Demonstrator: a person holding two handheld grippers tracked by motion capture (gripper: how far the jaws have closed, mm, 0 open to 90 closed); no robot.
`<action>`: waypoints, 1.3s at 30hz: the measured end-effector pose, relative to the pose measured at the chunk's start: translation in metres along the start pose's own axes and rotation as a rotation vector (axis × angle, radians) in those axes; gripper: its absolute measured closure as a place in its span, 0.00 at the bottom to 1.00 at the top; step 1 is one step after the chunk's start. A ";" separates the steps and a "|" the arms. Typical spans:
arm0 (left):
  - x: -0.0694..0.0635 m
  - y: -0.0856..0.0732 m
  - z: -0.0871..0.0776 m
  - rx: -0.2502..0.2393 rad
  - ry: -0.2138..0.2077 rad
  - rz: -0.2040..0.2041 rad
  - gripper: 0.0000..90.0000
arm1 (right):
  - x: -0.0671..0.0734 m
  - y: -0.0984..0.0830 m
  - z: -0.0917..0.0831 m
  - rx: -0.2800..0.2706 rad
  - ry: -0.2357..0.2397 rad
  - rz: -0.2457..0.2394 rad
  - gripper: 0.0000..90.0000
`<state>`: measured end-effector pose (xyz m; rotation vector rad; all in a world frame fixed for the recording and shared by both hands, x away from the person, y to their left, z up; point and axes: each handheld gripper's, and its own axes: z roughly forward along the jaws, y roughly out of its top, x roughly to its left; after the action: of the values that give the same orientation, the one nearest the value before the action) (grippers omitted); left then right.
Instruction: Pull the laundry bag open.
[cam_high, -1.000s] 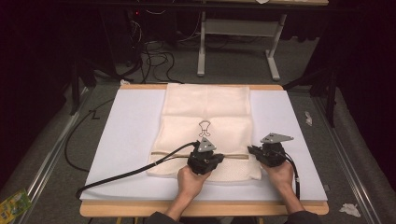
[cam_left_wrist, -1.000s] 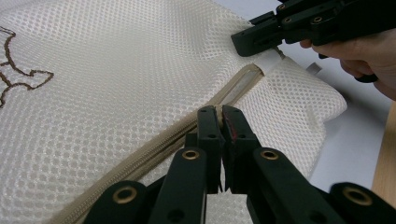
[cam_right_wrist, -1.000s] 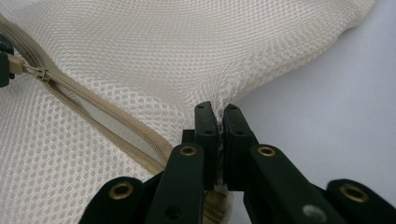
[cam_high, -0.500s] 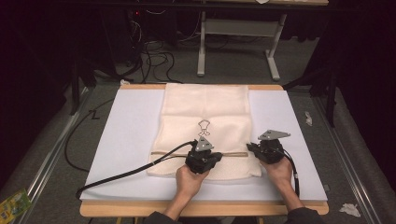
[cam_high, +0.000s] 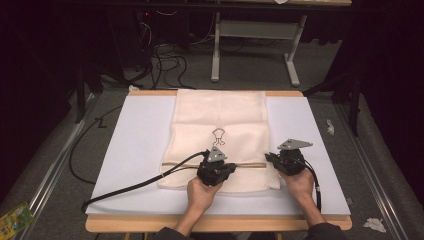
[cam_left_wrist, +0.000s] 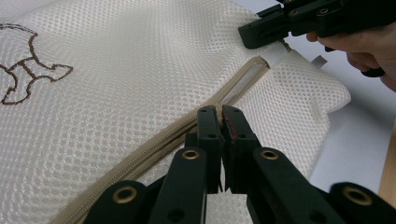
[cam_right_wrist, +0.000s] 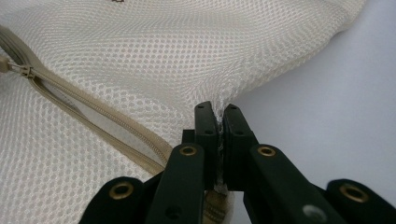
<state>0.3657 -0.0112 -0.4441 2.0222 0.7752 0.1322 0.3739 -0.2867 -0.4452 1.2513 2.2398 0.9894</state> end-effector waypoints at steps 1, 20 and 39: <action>0.000 0.000 -0.001 0.000 -0.001 0.002 0.97 | 0.000 0.000 0.000 -0.002 0.000 -0.001 0.98; 0.004 0.000 -0.013 -0.013 0.011 -0.002 0.97 | 0.000 -0.003 -0.001 -0.014 0.007 0.007 0.97; 0.007 -0.004 -0.016 -0.022 0.008 -0.009 0.97 | 0.000 -0.003 -0.001 -0.014 0.007 0.005 0.98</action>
<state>0.3634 0.0061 -0.4398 1.9989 0.7847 0.1435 0.3711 -0.2878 -0.4462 1.2501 2.2327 1.0106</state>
